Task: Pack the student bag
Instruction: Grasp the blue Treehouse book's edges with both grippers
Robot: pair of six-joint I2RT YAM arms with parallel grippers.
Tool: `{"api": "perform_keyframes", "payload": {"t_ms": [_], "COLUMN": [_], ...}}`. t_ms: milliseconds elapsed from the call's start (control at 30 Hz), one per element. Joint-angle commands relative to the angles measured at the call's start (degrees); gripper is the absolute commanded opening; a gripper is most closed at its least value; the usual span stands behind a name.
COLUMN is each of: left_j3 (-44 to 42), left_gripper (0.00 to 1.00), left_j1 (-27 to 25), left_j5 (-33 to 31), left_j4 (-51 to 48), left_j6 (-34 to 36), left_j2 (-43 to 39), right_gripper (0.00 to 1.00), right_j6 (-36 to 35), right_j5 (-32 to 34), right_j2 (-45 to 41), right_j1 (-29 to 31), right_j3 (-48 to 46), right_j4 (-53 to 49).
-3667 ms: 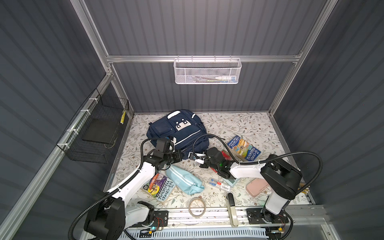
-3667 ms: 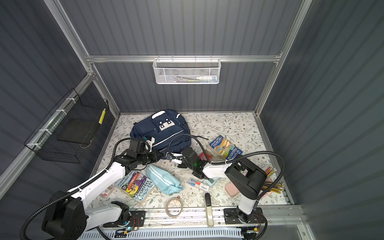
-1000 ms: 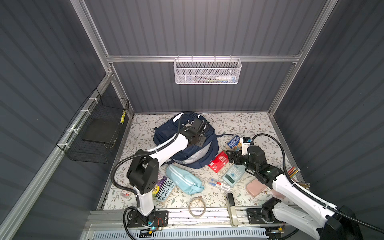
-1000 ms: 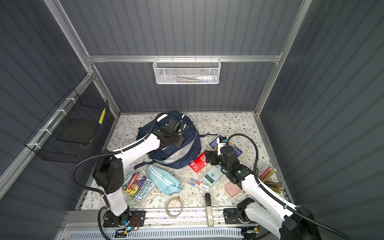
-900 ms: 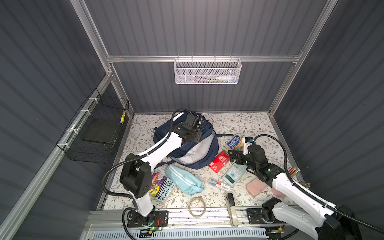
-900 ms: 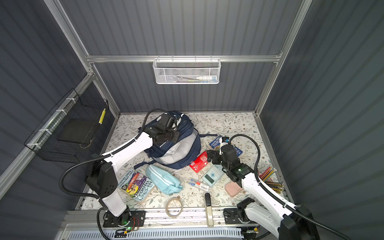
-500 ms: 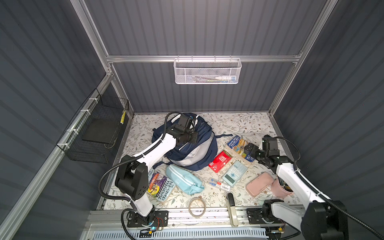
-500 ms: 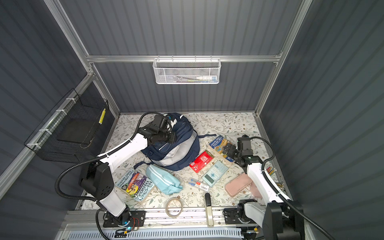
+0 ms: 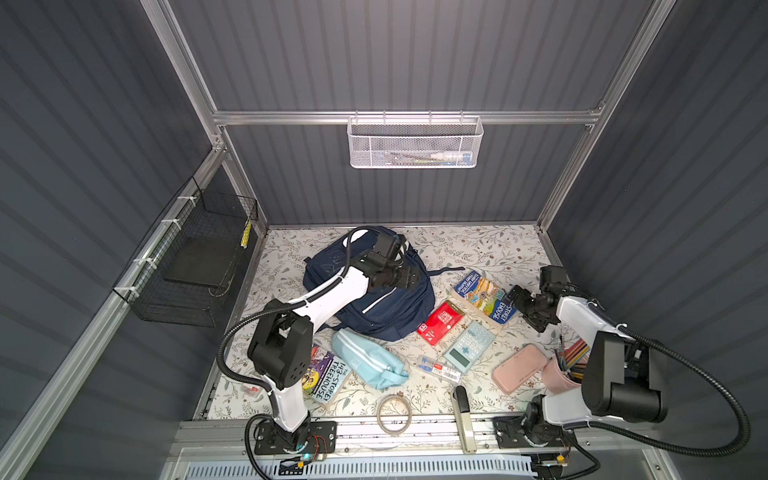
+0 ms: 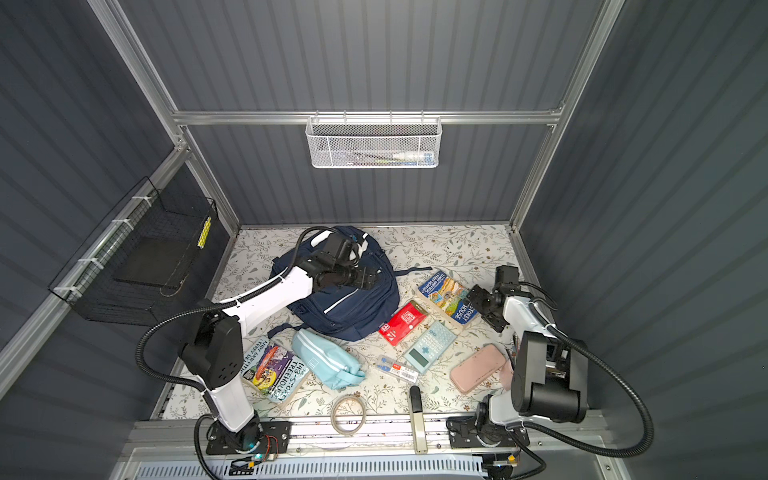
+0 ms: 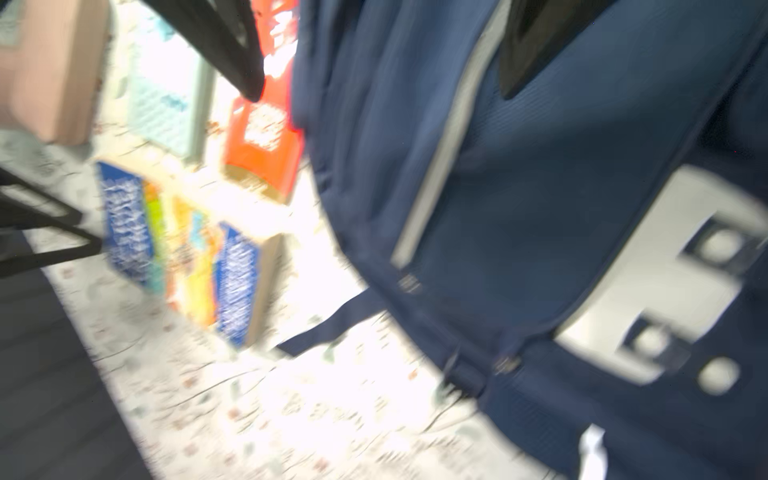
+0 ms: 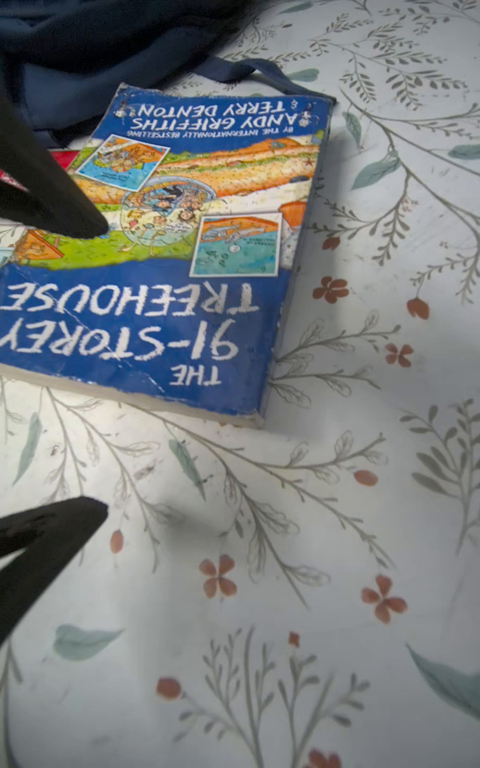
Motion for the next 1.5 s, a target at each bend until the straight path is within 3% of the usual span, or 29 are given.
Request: {"api": "perform_keyframes", "payload": {"t_ms": [0, 67, 200, 433, 500, 600, 700, 833, 1033, 1200, 1333, 1400, 1467], "left_j3": [4.20, 7.84, 16.28, 31.05, 35.22, 37.50, 40.83, 38.68, 33.31, 30.09, 29.98, 29.42, 28.75], "left_gripper": [0.89, 0.82, 0.81, 0.80, 0.80, 0.80, 0.73, 0.63, 0.42, 0.41, 0.42, 0.42, 0.42], "left_j1": [-1.42, -2.34, -3.52, -5.73, -6.45, -6.57, -6.66, -7.88, -8.15, -8.14, -8.10, -8.19, -8.21], "left_j5": [8.28, 12.17, 18.16, 13.67, 9.67, 8.85, 11.24, 11.88, 12.28, 10.68, 11.04, 11.36, 11.23], "left_j4": [9.61, 11.64, 14.18, 7.56, 3.97, 3.64, 2.37, 3.35, 5.29, 5.73, 5.86, 6.45, 7.13], "left_j6": [-3.33, -4.83, -6.87, -4.72, -4.62, -5.04, -6.18, -7.18, -10.09, -9.56, -9.89, -10.25, -10.49], "left_j2": [6.59, 12.06, 23.10, 35.77, 38.54, 41.59, 45.15, 45.64, 44.97, 43.00, 43.26, 43.11, 42.71], "right_gripper": [0.97, 0.97, 0.95, 0.93, 0.92, 0.92, 0.91, 0.89, 0.73, 0.56, 0.32, 0.26, 0.27], "right_j6": [0.81, 1.24, 0.73, 0.37, -0.15, -0.58, -0.17, 1.17, 2.74, 1.43, 1.39, 1.35, 2.07], "right_j5": [-5.89, -9.12, -10.39, -11.63, -12.79, -12.76, -12.95, -16.77, -25.11, -23.90, -24.62, -24.74, -24.39], "right_j2": [0.62, 0.27, 0.52, 3.07, 4.47, 6.07, 7.77, 10.52, 11.41, 8.74, 7.65, 7.32, 6.71], "right_j1": [-0.35, -0.38, -0.26, -0.28, -0.34, -0.31, -0.26, -0.26, 0.13, -0.11, -0.28, -0.32, -0.31], "right_j3": [0.54, -0.76, -0.95, -0.87, -0.33, 0.29, 0.43, -0.19, -2.06, -3.10, -4.33, -4.61, -5.30], "right_j4": [2.95, 5.29, 5.44, 4.39, 4.17, 3.68, 3.96, 7.05, 15.39, 15.36, 17.33, 17.77, 18.94]}}
